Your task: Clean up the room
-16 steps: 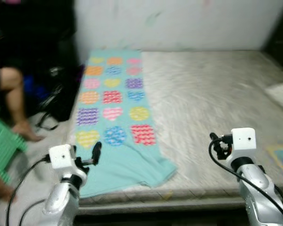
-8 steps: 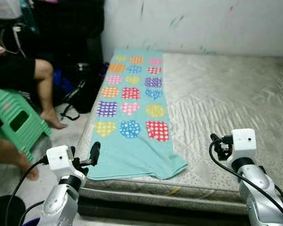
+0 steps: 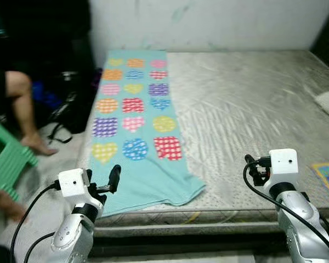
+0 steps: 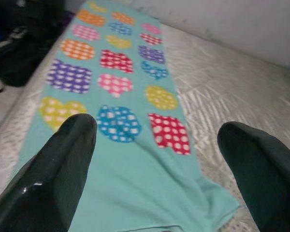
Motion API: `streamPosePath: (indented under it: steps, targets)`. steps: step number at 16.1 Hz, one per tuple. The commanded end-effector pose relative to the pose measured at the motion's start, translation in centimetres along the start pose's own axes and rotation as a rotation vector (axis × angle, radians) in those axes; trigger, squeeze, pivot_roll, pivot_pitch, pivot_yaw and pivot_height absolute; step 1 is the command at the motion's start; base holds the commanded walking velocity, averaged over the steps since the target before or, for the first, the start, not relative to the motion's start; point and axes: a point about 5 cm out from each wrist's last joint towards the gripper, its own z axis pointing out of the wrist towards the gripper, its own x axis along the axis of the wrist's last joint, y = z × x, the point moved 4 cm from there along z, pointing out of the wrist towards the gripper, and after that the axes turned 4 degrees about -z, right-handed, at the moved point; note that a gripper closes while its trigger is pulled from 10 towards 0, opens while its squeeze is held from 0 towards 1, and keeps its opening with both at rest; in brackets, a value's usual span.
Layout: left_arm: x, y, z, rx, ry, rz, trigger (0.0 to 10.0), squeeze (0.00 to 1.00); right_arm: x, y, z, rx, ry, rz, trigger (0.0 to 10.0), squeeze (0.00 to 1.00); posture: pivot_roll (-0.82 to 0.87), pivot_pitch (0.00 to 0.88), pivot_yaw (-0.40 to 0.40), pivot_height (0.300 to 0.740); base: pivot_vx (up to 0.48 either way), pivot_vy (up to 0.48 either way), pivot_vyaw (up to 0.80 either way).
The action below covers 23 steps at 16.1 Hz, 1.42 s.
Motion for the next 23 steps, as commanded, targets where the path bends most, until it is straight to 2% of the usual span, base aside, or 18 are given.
streamPosePath:
  steps: [1, 3, 23]
  targets:
    - [0.21, -0.03, -0.07, 0.001, -0.001, 0.002, 10.0, 0.00, -0.05, 0.21, 0.07, -0.001, -0.008, -0.005, 10.0, 0.00, -0.08, 0.000, 0.003, 0.740, 0.000, 0.000, -0.80]
    - [0.19, 0.01, -0.09, 0.002, -0.004, 0.000, 10.0, 0.00, -0.05, 0.23, -0.03, 0.000, -0.007, -0.005, 10.0, 0.00, -0.08, 0.000, 0.002, 0.740, 0.000, 0.000, -0.57]
    - [0.12, 0.00, 0.01, 0.004, -0.012, -0.007, 10.0, 0.00, -0.21, 0.35, -0.16, -0.003, -0.014, -0.008, 10.0, 0.00, -0.09, 0.000, 0.003, 0.740, 0.000, 0.000, 0.00]
